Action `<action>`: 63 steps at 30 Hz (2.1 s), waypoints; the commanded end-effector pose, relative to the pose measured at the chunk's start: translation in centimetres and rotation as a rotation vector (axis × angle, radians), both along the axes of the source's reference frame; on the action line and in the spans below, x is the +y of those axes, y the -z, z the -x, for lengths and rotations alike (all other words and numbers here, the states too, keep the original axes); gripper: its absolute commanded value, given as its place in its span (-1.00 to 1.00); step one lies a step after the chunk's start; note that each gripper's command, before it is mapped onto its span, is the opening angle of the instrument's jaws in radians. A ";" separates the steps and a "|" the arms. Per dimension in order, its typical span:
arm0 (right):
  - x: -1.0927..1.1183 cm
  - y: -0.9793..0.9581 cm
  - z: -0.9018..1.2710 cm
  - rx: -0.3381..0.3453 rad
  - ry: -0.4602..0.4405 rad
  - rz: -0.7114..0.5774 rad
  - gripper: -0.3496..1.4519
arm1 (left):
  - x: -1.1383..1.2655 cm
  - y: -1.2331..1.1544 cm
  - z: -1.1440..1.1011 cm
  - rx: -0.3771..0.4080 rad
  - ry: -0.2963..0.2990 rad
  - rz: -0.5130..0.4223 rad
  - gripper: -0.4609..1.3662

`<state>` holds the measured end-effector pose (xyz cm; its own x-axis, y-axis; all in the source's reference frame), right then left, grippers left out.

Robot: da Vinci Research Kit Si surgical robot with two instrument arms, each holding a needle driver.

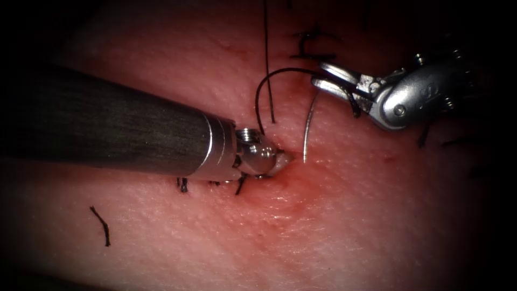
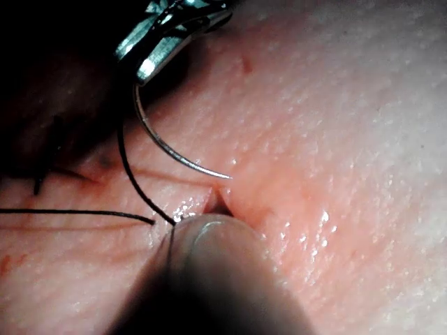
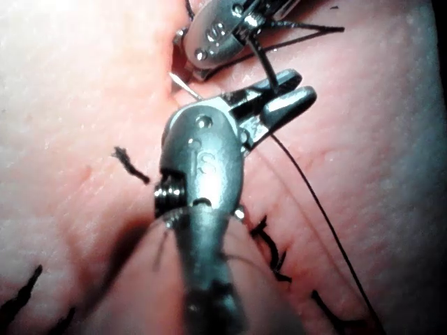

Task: Wound Closure
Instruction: Use the left jaws to open the wound, then throw the needle through the bottom of the wound with the right gripper

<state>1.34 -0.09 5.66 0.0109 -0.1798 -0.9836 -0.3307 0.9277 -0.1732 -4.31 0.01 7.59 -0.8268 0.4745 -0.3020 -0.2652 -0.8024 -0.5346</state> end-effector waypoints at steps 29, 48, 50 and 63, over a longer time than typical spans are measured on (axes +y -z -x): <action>-0.40 -0.38 -0.23 -0.031 0.016 0.122 -1.00 | -0.01 0.03 -0.01 0.001 0.009 -0.004 0.97; -0.69 -0.52 -0.21 -0.087 0.062 0.167 -1.00 | 0.05 0.08 -0.02 0.000 0.055 -0.039 0.92; -0.70 -0.52 -0.21 -0.087 0.063 0.167 -1.00 | 0.06 0.08 -0.02 0.000 0.055 -0.039 0.92; -0.80 -0.64 -0.20 -0.103 0.064 0.178 -1.00 | 0.06 0.08 -0.02 0.000 0.055 -0.039 0.90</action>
<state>1.54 -0.89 6.30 0.0912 -0.3559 -0.9300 -0.2378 0.8991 -0.3674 -4.29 0.07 7.51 -0.7989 0.5311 -0.2821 -0.3070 -0.7636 -0.5680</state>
